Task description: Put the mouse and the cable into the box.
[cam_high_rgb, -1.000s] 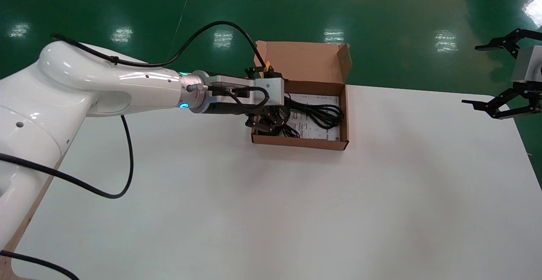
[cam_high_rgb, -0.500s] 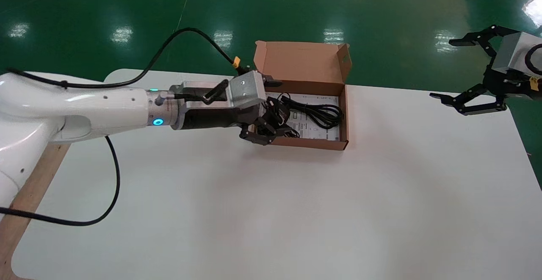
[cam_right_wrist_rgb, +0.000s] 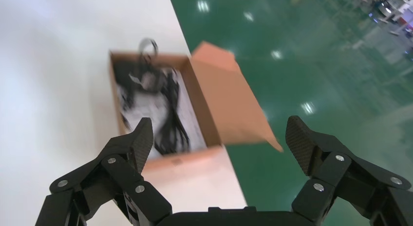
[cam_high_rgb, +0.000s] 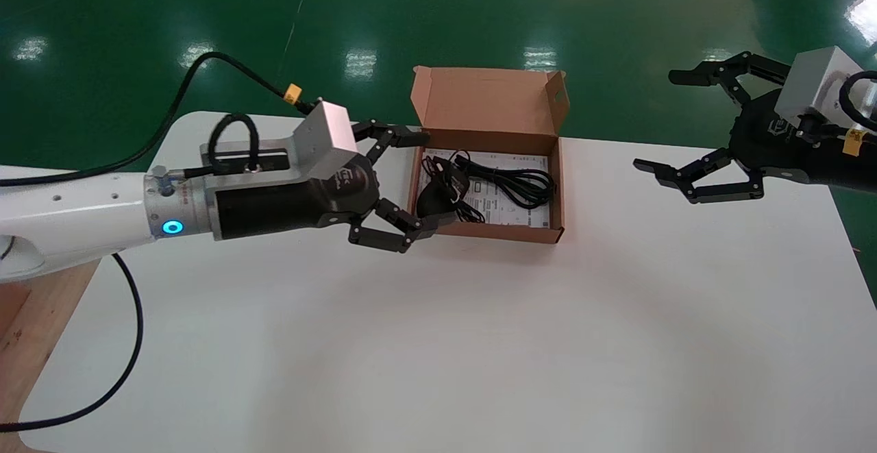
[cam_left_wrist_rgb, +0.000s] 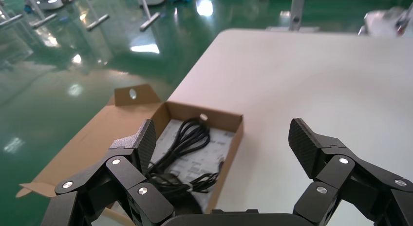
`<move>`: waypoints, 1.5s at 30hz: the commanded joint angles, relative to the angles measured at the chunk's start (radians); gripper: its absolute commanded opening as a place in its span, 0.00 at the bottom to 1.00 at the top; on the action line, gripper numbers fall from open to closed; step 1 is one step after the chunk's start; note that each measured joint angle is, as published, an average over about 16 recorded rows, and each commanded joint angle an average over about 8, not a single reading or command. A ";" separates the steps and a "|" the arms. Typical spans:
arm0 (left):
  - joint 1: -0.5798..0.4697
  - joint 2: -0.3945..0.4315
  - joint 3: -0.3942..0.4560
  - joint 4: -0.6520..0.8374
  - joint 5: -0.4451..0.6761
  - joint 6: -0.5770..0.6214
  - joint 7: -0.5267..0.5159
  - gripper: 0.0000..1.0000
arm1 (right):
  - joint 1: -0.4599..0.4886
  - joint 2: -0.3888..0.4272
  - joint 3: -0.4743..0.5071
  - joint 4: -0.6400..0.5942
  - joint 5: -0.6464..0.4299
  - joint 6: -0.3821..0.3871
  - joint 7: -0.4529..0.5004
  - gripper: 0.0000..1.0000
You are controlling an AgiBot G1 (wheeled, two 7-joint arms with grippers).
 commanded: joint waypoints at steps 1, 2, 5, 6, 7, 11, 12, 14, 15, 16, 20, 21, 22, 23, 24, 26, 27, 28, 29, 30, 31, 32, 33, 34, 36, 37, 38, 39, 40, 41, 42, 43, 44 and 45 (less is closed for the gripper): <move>0.021 -0.025 -0.021 -0.032 -0.020 0.019 -0.024 1.00 | -0.032 0.007 0.011 0.043 0.029 -0.006 0.038 1.00; 0.032 -0.038 -0.031 -0.048 -0.030 0.028 -0.037 1.00 | -0.047 0.010 0.016 0.065 0.044 -0.009 0.057 1.00; 0.064 -0.076 -0.062 -0.096 -0.061 0.056 -0.073 1.00 | -0.095 0.020 0.032 0.130 0.087 -0.017 0.113 1.00; 0.074 -0.088 -0.072 -0.111 -0.071 0.066 -0.085 1.00 | -0.110 0.023 0.038 0.151 0.102 -0.020 0.132 1.00; 0.085 -0.101 -0.082 -0.127 -0.081 0.075 -0.098 1.00 | -0.126 0.026 0.043 0.173 0.116 -0.023 0.151 1.00; 0.128 -0.151 -0.124 -0.191 -0.121 0.113 -0.146 0.99 | -0.189 0.039 0.065 0.259 0.175 -0.035 0.226 1.00; 0.138 -0.163 -0.134 -0.206 -0.131 0.122 -0.158 0.98 | -0.204 0.042 0.070 0.280 0.189 -0.038 0.244 1.00; 0.159 -0.189 -0.154 -0.239 -0.152 0.141 -0.183 0.98 | -0.236 0.049 0.081 0.324 0.218 -0.044 0.283 1.00; 0.170 -0.201 -0.164 -0.254 -0.161 0.150 -0.195 0.98 | -0.251 0.052 0.086 0.344 0.232 -0.046 0.301 1.00; 0.180 -0.214 -0.175 -0.270 -0.172 0.159 -0.207 0.98 | -0.267 0.055 0.092 0.366 0.247 -0.049 0.320 1.00; 0.223 -0.264 -0.216 -0.334 -0.212 0.197 -0.256 0.99 | -0.330 0.068 0.113 0.453 0.305 -0.061 0.395 1.00; 0.233 -0.276 -0.226 -0.349 -0.222 0.206 -0.268 1.00 | -0.345 0.072 0.118 0.474 0.320 -0.064 0.414 1.00; 0.244 -0.289 -0.237 -0.366 -0.232 0.216 -0.280 1.00 | -0.361 0.075 0.124 0.496 0.334 -0.067 0.433 1.00; 0.255 -0.302 -0.247 -0.382 -0.242 0.225 -0.293 1.00 | -0.377 0.078 0.129 0.517 0.349 -0.070 0.452 1.00; 0.265 -0.314 -0.257 -0.397 -0.252 0.234 -0.305 1.00 | -0.393 0.081 0.135 0.539 0.363 -0.073 0.470 1.00; 0.287 -0.340 -0.278 -0.429 -0.273 0.253 -0.329 1.00 | -0.424 0.088 0.145 0.582 0.393 -0.078 0.508 1.00; 0.297 -0.351 -0.287 -0.444 -0.282 0.262 -0.341 1.00 | -0.440 0.091 0.151 0.603 0.407 -0.081 0.527 1.00; 0.305 -0.361 -0.296 -0.457 -0.290 0.270 -0.350 1.00 | -0.453 0.094 0.155 0.621 0.419 -0.084 0.542 1.00; 0.312 -0.370 -0.303 -0.468 -0.297 0.276 -0.359 1.00 | -0.463 0.096 0.159 0.636 0.429 -0.086 0.555 1.00; 0.320 -0.379 -0.310 -0.480 -0.304 0.282 -0.367 1.00 | -0.476 0.099 0.163 0.653 0.441 -0.088 0.570 1.00; 0.327 -0.387 -0.316 -0.490 -0.310 0.288 -0.373 1.00 | -0.488 0.101 0.167 0.670 0.452 -0.090 0.583 1.00; 0.332 -0.394 -0.321 -0.499 -0.315 0.293 -0.378 1.00 | -0.499 0.103 0.171 0.684 0.461 -0.093 0.594 1.00; 0.336 -0.398 -0.325 -0.506 -0.319 0.296 -0.381 1.00 | -0.507 0.105 0.173 0.695 0.469 -0.094 0.601 1.00; 0.338 -0.401 -0.327 -0.510 -0.321 0.298 -0.383 1.00 | -0.512 0.106 0.175 0.703 0.474 -0.095 0.606 1.00; 0.342 -0.406 -0.331 -0.516 -0.325 0.301 -0.385 1.00 | -0.521 0.108 0.178 0.714 0.482 -0.097 0.612 1.00; 0.344 -0.408 -0.332 -0.519 -0.327 0.302 -0.386 1.00 | -0.525 0.109 0.180 0.720 0.486 -0.098 0.616 1.00; 0.343 -0.407 -0.332 -0.518 -0.327 0.302 -0.386 1.00 | -0.525 0.109 0.180 0.719 0.486 -0.098 0.614 1.00; 0.343 -0.406 -0.331 -0.517 -0.327 0.301 -0.385 1.00 | -0.523 0.109 0.180 0.716 0.485 -0.097 0.613 1.00; 0.342 -0.405 -0.331 -0.515 -0.326 0.301 -0.385 1.00 | -0.521 0.108 0.180 0.713 0.484 -0.097 0.611 1.00; 0.341 -0.404 -0.330 -0.513 -0.325 0.300 -0.384 1.00 | -0.519 0.108 0.179 0.711 0.482 -0.096 0.609 1.00; 0.340 -0.403 -0.329 -0.512 -0.325 0.299 -0.384 1.00 | -0.517 0.108 0.179 0.708 0.480 -0.096 0.608 1.00; 0.339 -0.402 -0.328 -0.510 -0.324 0.299 -0.383 1.00 | -0.515 0.107 0.178 0.705 0.478 -0.095 0.606 1.00; 0.338 -0.401 -0.327 -0.508 -0.323 0.298 -0.383 1.00 | -0.513 0.107 0.177 0.703 0.477 -0.095 0.605 1.00; 0.338 -0.400 -0.327 -0.507 -0.322 0.298 -0.383 1.00 | -0.512 0.107 0.177 0.701 0.475 -0.094 0.604 1.00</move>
